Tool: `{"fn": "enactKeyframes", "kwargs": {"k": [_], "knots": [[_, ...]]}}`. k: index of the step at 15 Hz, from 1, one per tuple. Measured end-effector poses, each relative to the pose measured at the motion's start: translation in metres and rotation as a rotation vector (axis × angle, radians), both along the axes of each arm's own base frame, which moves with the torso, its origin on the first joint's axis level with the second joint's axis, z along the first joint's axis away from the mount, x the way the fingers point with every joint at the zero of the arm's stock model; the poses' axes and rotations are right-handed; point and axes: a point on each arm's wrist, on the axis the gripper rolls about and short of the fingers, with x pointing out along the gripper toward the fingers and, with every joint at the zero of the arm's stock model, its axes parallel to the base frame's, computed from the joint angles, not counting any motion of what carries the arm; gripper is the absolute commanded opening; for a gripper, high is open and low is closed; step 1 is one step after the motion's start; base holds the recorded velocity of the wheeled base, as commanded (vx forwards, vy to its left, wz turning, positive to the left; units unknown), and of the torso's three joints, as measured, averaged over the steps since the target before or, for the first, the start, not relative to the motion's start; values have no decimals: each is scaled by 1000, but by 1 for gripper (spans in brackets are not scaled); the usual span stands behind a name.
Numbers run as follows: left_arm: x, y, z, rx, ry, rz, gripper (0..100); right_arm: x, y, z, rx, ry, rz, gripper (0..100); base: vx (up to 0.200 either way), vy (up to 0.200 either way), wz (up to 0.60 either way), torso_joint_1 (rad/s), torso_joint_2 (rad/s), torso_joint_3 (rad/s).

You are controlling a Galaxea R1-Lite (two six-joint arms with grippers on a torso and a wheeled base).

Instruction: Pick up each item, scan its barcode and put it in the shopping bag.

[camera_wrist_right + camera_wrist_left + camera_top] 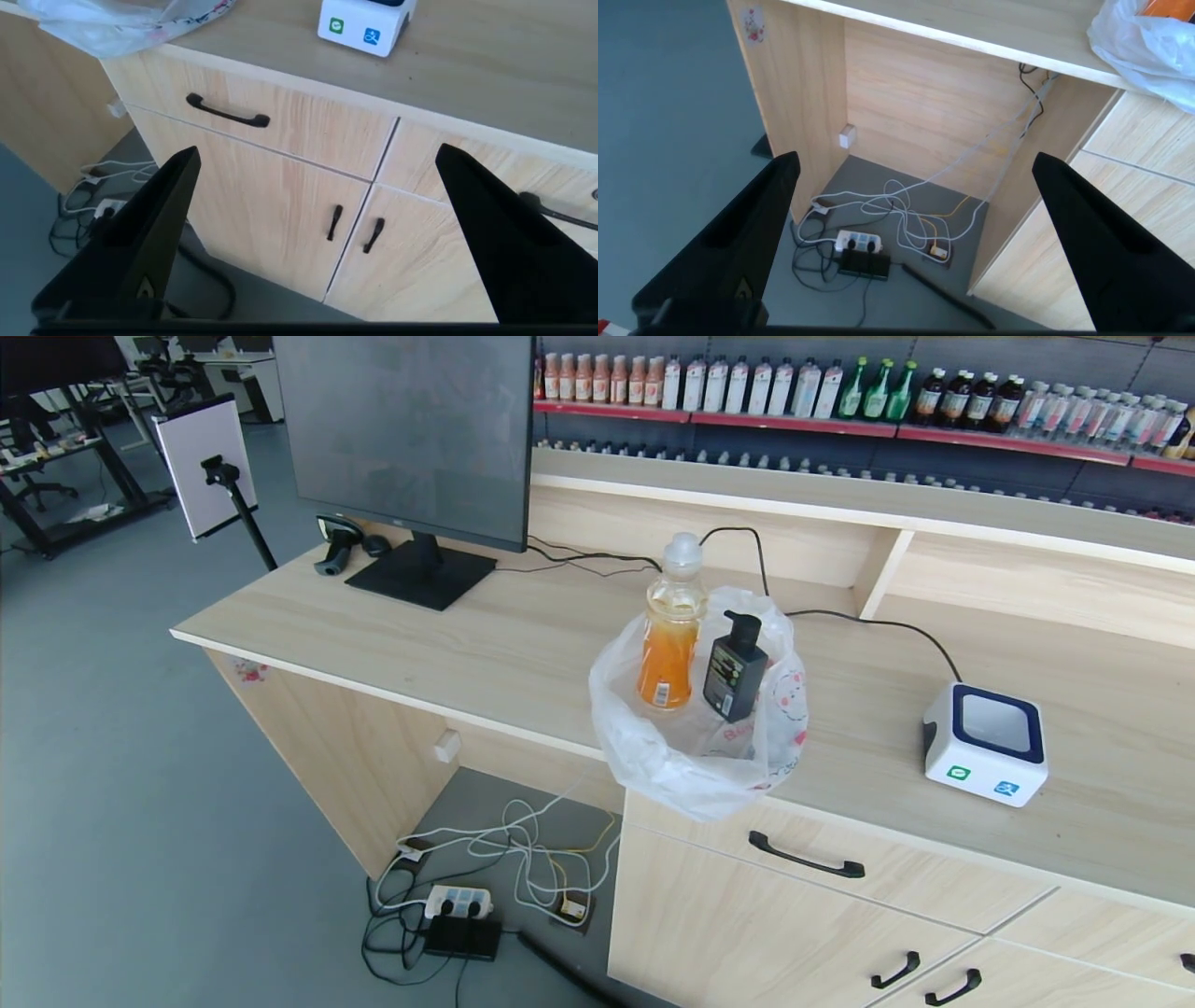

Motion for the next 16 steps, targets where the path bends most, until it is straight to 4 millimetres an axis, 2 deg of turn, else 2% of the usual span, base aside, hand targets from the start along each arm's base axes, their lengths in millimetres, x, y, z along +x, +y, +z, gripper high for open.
{"fn": "enactKeyframes", "kwargs": {"k": [8,11,16], "knots": [[0,0,0,1,0,-1,100,0,0,0,25,0,3,100,0,0,-600,5,1,1],[0,0,0,-1,0,0,100,0,0,0,28,1,2,100,0,0,0,0,0,0],[0,0,0,-1,1,1,100,0,0,0,28,0,3,100,0,-200,0,4,0,2]]}}
